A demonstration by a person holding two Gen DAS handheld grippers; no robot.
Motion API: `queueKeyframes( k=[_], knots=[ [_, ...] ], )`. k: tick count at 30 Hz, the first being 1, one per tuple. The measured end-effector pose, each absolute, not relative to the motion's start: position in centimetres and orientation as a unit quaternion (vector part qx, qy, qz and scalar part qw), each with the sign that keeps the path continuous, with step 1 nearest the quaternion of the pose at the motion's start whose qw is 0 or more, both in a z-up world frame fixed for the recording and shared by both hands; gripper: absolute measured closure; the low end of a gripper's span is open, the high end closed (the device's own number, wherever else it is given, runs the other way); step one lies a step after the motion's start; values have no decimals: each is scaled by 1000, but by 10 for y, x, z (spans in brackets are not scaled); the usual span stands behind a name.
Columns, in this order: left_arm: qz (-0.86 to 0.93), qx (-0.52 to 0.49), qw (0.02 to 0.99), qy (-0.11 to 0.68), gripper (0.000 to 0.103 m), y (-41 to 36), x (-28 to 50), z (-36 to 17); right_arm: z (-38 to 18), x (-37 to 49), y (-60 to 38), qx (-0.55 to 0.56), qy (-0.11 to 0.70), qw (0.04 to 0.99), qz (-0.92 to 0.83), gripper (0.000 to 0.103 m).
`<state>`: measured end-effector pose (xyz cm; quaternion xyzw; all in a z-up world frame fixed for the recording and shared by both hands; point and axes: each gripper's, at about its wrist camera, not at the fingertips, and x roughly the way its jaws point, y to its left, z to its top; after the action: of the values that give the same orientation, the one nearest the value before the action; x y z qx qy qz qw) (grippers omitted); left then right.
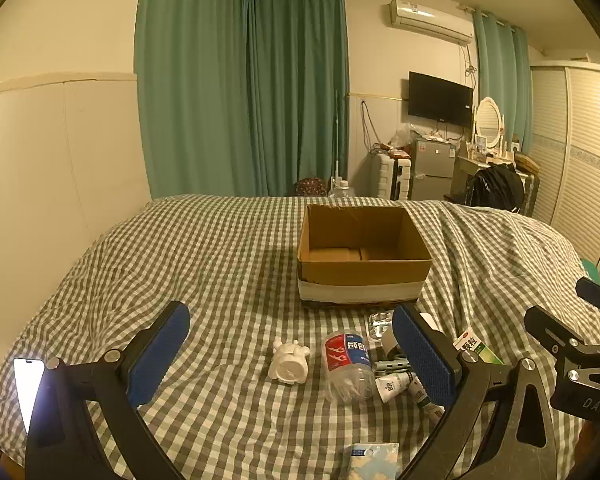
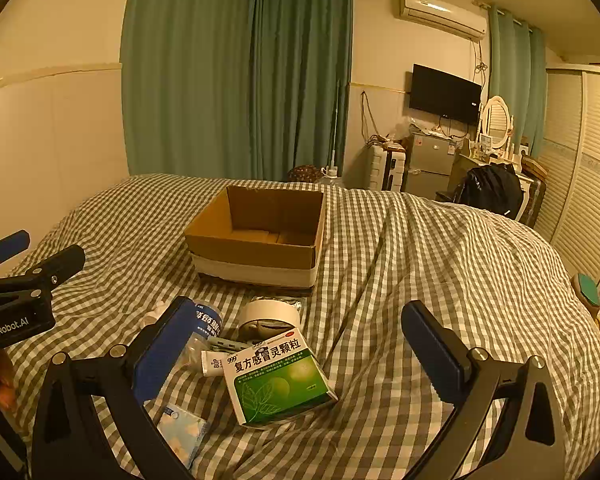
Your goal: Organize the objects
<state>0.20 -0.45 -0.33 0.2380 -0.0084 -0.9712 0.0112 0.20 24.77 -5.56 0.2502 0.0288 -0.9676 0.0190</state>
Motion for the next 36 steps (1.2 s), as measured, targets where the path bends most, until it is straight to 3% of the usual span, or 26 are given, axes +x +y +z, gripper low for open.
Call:
queueKeyframes(
  k=[36],
  knots=[
    [-967, 255, 10, -6, 0, -2, 0, -17, -67, 1, 248, 265, 25, 48, -963, 0]
  ],
)
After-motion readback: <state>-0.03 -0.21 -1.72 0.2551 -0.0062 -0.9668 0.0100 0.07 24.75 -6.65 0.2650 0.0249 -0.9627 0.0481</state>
